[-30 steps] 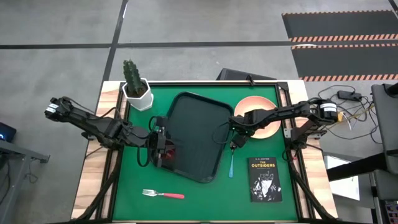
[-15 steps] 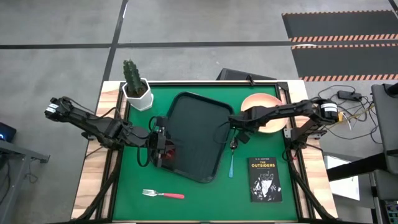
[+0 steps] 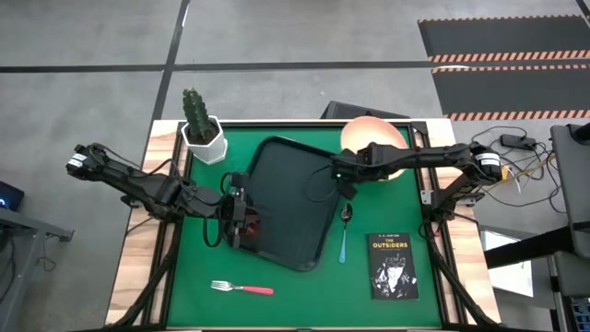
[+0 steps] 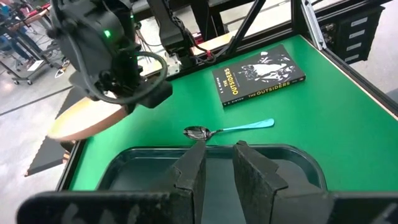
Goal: Pick and place plate/cup/fork/spoon on tray
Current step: Put the orange plate to the right of the serving tray
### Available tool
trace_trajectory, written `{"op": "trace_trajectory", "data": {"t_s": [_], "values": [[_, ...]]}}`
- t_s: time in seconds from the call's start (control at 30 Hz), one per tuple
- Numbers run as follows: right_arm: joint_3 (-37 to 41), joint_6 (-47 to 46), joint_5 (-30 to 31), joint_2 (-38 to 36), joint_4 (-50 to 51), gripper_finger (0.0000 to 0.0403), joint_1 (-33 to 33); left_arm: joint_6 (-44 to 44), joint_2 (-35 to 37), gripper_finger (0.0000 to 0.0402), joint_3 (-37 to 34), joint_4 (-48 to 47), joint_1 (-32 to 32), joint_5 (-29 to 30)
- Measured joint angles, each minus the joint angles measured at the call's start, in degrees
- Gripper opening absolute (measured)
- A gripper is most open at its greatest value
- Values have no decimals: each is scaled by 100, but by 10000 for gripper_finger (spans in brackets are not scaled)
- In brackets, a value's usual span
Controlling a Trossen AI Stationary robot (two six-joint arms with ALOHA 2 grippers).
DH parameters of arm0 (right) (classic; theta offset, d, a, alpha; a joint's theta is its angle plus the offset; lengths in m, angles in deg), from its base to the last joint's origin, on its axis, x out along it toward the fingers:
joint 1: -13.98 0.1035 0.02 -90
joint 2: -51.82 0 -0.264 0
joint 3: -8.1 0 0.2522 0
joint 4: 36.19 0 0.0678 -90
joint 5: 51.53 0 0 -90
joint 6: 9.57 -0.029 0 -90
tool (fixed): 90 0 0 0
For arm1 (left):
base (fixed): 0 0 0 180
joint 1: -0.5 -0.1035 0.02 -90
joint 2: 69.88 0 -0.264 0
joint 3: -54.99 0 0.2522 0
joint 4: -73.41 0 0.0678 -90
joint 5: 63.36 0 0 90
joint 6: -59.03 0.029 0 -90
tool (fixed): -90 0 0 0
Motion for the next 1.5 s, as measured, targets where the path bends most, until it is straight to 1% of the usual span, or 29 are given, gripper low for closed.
{"op": "trace_trajectory", "data": {"t_s": [0.1,0.27,0.4,0.8,1.0,1.17,1.27,1.43,1.5], "values": [[-77,425,-44,2,-592,8,137,0,0,61,0,50,0,2],[-184,1140,-508,73,-1527,8,356,0,0,61,0,123,0,-1],[-369,1581,-655,345,-2006,8,514,0,-2,61,0,123,0,2],[-1450,3267,-629,1793,-1934,8,818,0,-2,61,-14,121,0,-1],[-1574,3821,-606,2031,-1956,8,926,0,-2,61,-20,110,4,-5],[-1573,4075,-673,2080,-1970,9,1062,0,-2,61,-20,111,2,-4],[-1573,4045,-809,2126,-2045,8,1096,0,-2,61,-20,118,2,-1],[-1542,3906,-815,2227,-2089,8,1096,0,-2,61,-21,114,2,-2],[-1488,3927,-820,2258,-2252,9,1095,0,-2,61,-22,120,2,-1]]}}
